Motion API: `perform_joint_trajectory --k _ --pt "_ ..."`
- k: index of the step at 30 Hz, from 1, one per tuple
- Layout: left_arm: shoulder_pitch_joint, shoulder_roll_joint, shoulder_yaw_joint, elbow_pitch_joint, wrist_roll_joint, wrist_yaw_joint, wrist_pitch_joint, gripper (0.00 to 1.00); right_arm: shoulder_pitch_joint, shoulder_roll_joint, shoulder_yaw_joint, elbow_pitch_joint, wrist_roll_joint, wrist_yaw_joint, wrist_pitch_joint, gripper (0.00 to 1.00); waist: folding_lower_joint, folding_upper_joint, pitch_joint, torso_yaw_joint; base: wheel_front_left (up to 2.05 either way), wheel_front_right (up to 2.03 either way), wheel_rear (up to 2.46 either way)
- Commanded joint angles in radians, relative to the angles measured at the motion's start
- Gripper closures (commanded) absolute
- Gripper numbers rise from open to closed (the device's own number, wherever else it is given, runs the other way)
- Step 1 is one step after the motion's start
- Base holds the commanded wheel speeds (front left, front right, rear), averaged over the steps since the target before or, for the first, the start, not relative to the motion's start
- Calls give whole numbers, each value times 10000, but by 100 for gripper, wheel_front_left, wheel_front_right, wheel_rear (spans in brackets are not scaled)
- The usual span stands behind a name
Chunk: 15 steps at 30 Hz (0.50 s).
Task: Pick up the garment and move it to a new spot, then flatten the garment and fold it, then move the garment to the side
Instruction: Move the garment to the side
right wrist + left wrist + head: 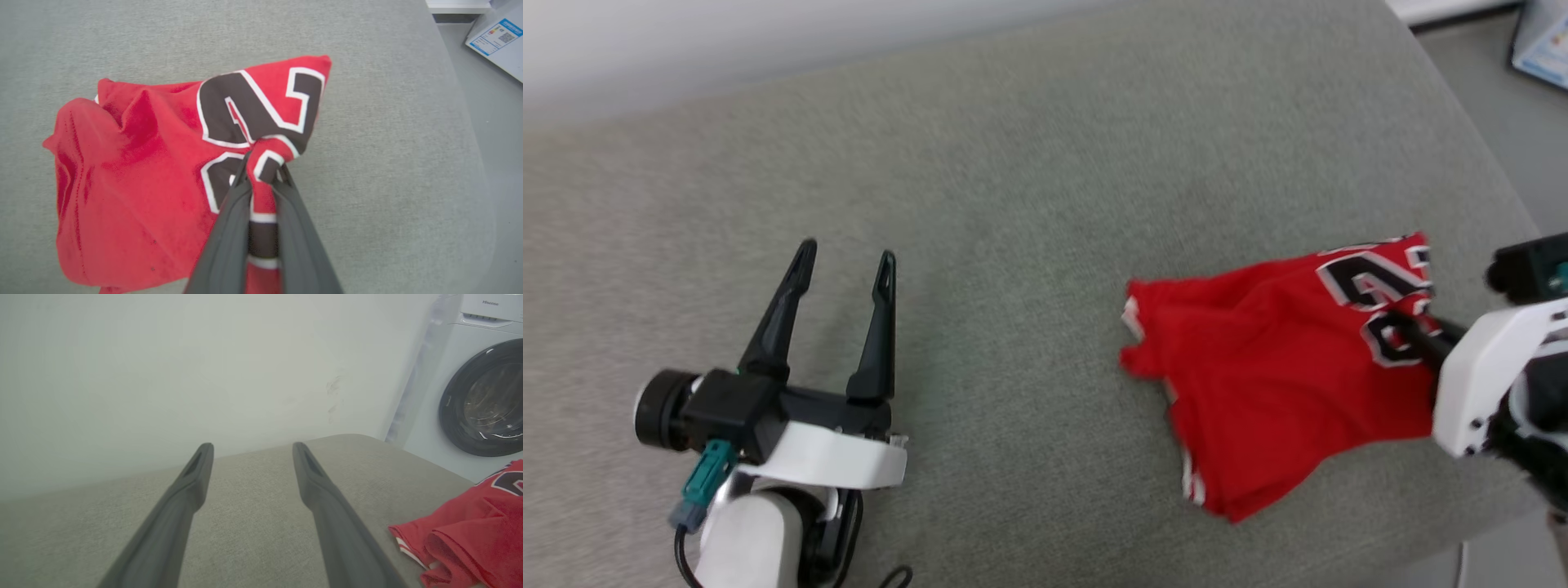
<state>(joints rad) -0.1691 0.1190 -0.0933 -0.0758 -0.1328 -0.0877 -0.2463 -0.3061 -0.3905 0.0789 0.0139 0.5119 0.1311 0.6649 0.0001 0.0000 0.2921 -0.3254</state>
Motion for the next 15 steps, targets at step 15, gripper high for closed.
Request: perform_joint_trajectory --k 15 --pt "-1617 1031 -583 -1988 381 -261 1168 0 -3193 -795 -3169 4117 -2431 -11 -2773 100 -1 0 3158 -310 0 0 0"
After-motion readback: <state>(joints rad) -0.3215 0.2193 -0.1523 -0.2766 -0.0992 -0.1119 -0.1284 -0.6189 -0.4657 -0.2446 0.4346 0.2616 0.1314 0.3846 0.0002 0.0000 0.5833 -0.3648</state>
